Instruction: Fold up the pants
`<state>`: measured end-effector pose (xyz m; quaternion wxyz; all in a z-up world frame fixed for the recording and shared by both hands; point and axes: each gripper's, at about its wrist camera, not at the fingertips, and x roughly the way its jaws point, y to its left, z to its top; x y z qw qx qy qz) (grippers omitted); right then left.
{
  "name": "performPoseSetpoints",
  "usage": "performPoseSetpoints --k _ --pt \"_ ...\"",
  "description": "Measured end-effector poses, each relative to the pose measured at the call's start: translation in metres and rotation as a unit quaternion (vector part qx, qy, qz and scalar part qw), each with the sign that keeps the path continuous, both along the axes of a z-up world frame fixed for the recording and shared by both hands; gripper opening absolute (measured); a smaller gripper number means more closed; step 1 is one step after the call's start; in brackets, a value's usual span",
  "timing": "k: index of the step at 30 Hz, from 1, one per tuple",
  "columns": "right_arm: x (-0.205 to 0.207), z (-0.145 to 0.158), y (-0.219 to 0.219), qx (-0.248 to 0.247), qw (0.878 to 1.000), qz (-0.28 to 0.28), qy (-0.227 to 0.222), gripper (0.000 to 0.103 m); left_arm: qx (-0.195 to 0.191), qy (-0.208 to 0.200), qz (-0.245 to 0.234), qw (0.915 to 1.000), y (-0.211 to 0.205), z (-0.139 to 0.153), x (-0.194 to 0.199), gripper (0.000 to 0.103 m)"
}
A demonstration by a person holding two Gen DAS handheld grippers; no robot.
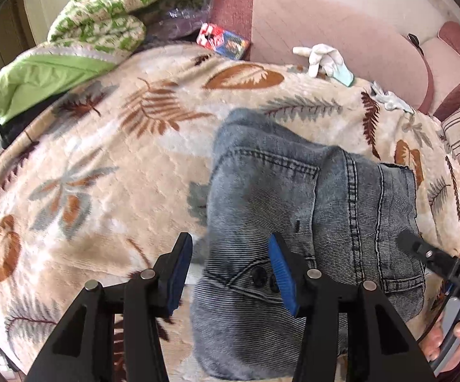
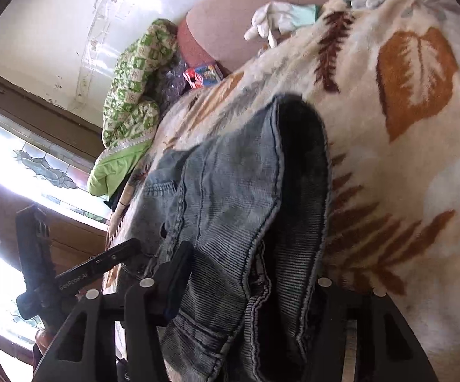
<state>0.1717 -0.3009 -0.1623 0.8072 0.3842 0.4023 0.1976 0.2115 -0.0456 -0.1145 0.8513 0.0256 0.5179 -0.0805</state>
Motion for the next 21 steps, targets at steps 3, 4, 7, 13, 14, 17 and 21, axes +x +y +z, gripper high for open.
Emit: performPoseSetpoints --k 3,4,7,13,14,17,21 --pt "-0.013 0.016 -0.017 -0.024 0.998 -0.045 -0.028 0.057 0.003 -0.018 -0.004 0.9998 0.003 0.013 -0.006 0.051" --pt "-0.018 0.022 -0.024 -0.030 0.997 -0.062 -0.044 0.057 0.002 -0.021 -0.008 0.9997 0.002 0.016 -0.008 0.051" --pt "-0.033 0.040 -0.037 -0.017 0.990 -0.088 -0.105 0.059 0.008 -0.028 -0.030 0.9991 -0.006 0.020 -0.018 0.056" --pt "-0.036 0.050 -0.013 0.062 0.986 0.007 -0.155 0.059 0.038 -0.045 -0.083 0.9948 -0.035 0.014 -0.046 0.059" --pt "-0.032 0.048 -0.005 0.068 0.987 0.021 -0.146 0.059 0.047 -0.046 -0.091 0.9937 -0.039 0.010 -0.050 0.061" --pt "-0.016 0.029 0.017 0.053 0.994 0.043 -0.083 0.059 0.071 -0.025 -0.097 0.9925 -0.045 -0.007 -0.051 0.071" --pt "-0.002 -0.015 0.014 0.062 0.998 0.031 0.008 0.058 0.076 0.006 -0.086 0.9934 -0.042 -0.026 -0.045 0.079"
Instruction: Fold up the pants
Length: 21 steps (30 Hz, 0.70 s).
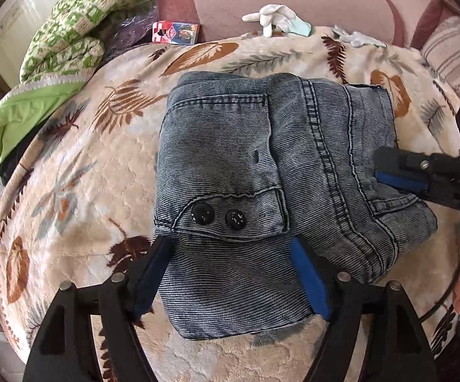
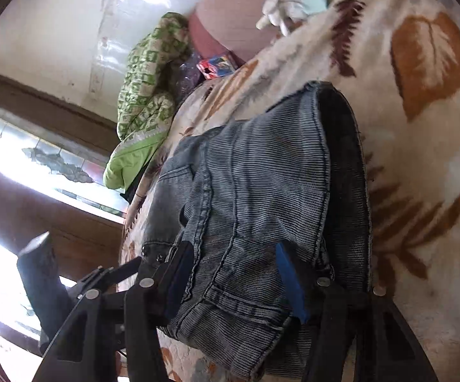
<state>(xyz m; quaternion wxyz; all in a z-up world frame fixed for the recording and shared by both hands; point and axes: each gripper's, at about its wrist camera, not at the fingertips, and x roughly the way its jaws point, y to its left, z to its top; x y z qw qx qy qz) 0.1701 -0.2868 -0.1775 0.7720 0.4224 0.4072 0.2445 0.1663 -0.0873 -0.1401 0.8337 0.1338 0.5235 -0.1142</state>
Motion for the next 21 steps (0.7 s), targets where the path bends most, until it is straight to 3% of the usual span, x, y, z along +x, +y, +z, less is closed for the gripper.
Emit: performPoseSetpoints --k 3,9,14,18,21 --pt "0.001 -0.001 -0.014 0.033 0.999 -0.005 0.006 0.058 -0.013 0.006 0.000 0.9999 0.004 0.008 0.004 0.079" --pt "-0.005 0.016 -0.033 0.047 0.996 -0.054 -0.047 0.059 -0.031 -0.017 0.014 0.9993 0.005 0.035 0.034 0.079" --pt "0.001 0.017 -0.045 0.079 0.990 -0.090 -0.079 0.063 -0.031 -0.003 0.046 0.9985 -0.001 0.025 0.079 0.079" --pt "0.018 0.001 -0.049 0.094 0.990 -0.096 -0.051 0.067 -0.051 0.007 0.076 0.9958 -0.001 0.015 0.111 0.079" --pt "0.028 -0.015 -0.049 0.094 0.991 -0.096 -0.019 0.067 -0.057 0.043 0.094 0.9930 -0.001 -0.003 0.132 0.079"
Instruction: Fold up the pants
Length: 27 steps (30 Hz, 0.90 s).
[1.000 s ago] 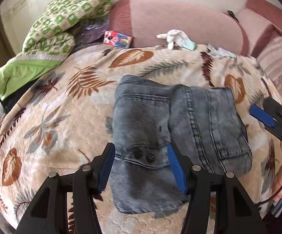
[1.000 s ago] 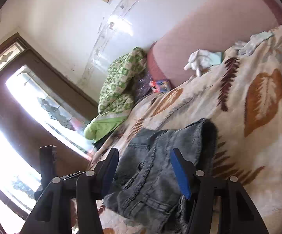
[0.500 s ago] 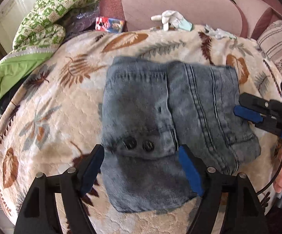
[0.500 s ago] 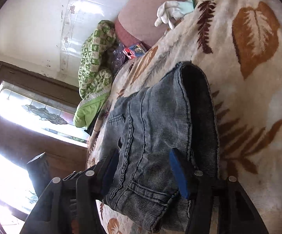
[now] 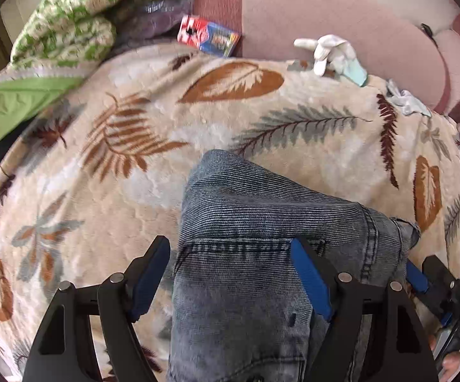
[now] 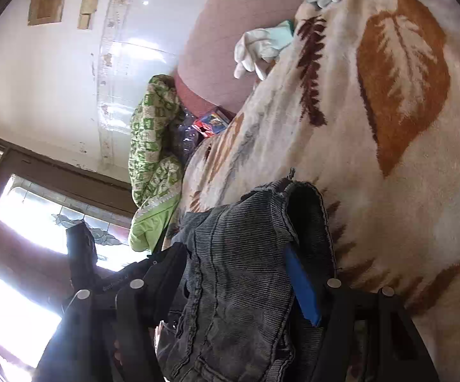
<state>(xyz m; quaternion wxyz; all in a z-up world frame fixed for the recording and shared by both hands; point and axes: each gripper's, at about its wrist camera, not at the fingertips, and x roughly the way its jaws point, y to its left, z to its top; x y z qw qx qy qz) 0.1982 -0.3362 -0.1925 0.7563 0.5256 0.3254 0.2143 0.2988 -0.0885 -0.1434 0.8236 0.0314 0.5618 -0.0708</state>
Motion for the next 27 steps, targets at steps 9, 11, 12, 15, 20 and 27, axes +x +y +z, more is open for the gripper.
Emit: performPoseSetpoints --k 9,11,12,15,20,27 --pt "-0.001 0.005 0.000 -0.037 0.999 -0.001 0.022 0.070 -0.062 0.041 0.050 0.9960 0.039 -0.011 -0.010 0.092" --pt "-0.010 0.016 -0.005 -0.036 0.999 -0.010 -0.002 0.071 -0.066 0.023 0.044 0.9966 0.047 -0.001 -0.025 0.092" --pt "-0.015 0.023 -0.006 -0.040 0.999 -0.012 -0.015 0.071 -0.075 0.015 0.038 0.9964 0.051 0.006 -0.036 0.092" --pt "-0.030 0.045 -0.003 -0.054 0.997 0.000 -0.054 0.071 -0.093 -0.003 0.014 0.9956 0.058 0.022 -0.065 0.092" --pt "-0.047 0.051 0.020 -0.044 0.995 0.057 -0.063 0.071 -0.073 -0.015 -0.032 0.9967 0.057 0.028 -0.108 0.092" --pt "-0.054 0.034 0.056 -0.033 0.993 0.107 -0.025 0.070 -0.025 0.001 -0.054 0.9982 0.048 0.001 -0.136 0.092"
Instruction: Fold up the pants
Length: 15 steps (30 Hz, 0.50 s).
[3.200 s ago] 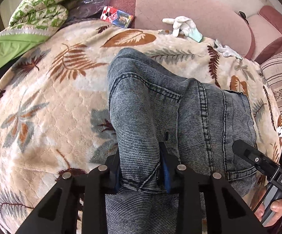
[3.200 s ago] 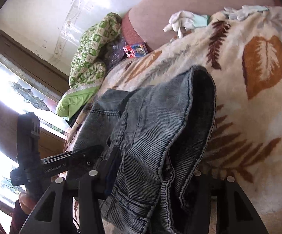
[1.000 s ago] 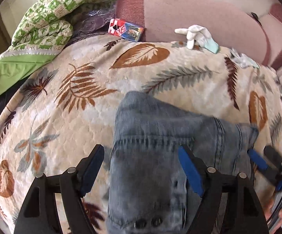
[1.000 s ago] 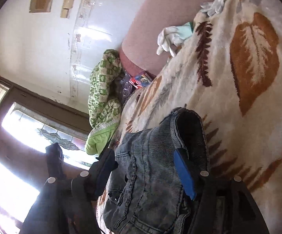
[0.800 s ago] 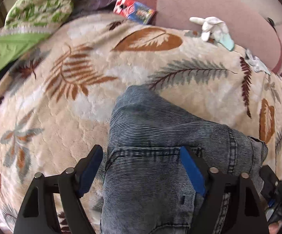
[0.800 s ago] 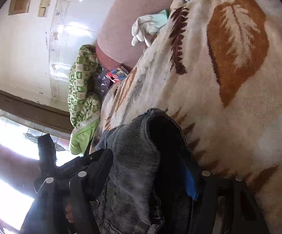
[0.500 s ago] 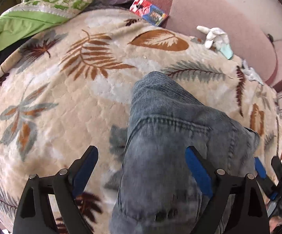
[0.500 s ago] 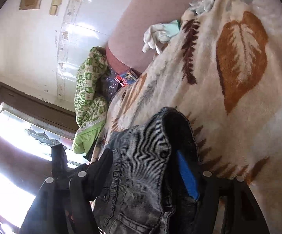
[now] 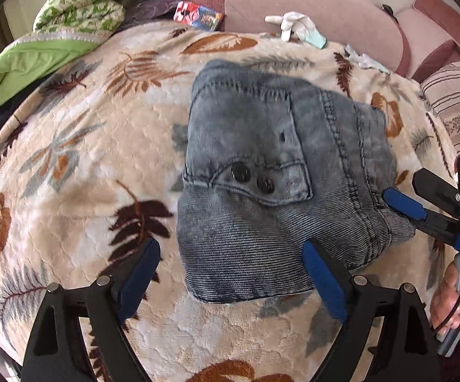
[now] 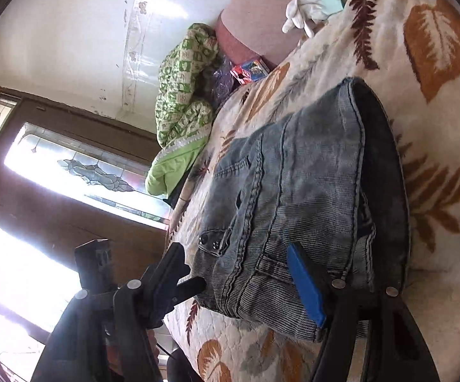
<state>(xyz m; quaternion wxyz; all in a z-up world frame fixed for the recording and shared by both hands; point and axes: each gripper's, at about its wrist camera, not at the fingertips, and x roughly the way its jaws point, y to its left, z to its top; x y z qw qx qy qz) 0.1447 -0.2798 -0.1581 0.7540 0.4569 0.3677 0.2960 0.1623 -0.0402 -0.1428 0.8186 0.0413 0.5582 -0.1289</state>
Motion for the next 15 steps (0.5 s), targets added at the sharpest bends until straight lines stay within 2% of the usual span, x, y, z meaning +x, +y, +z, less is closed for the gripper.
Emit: performPoseSetpoints --k 2,5,10,13,15 --pt "-0.003 -0.005 0.006 -0.014 1.000 0.001 0.006 0.071 0.001 0.022 0.005 0.9997 0.000 -0.014 0.003 0.093" --pt "-0.009 -0.014 0.004 -0.009 1.000 -0.004 0.000 0.071 -0.012 0.024 0.021 0.9994 0.004 -0.015 0.003 0.094" --pt "-0.030 -0.011 -0.009 -0.003 1.000 -0.025 -0.010 0.071 0.012 -0.027 0.022 0.9993 0.000 0.007 -0.015 0.094" --pt "-0.048 0.000 -0.015 -0.015 0.998 -0.045 -0.039 0.071 0.022 -0.055 0.023 0.9980 -0.001 0.024 -0.029 0.094" --pt "-0.064 0.010 -0.016 -0.039 0.995 -0.061 -0.065 0.071 0.031 -0.079 0.025 0.9961 0.000 0.035 -0.039 0.094"
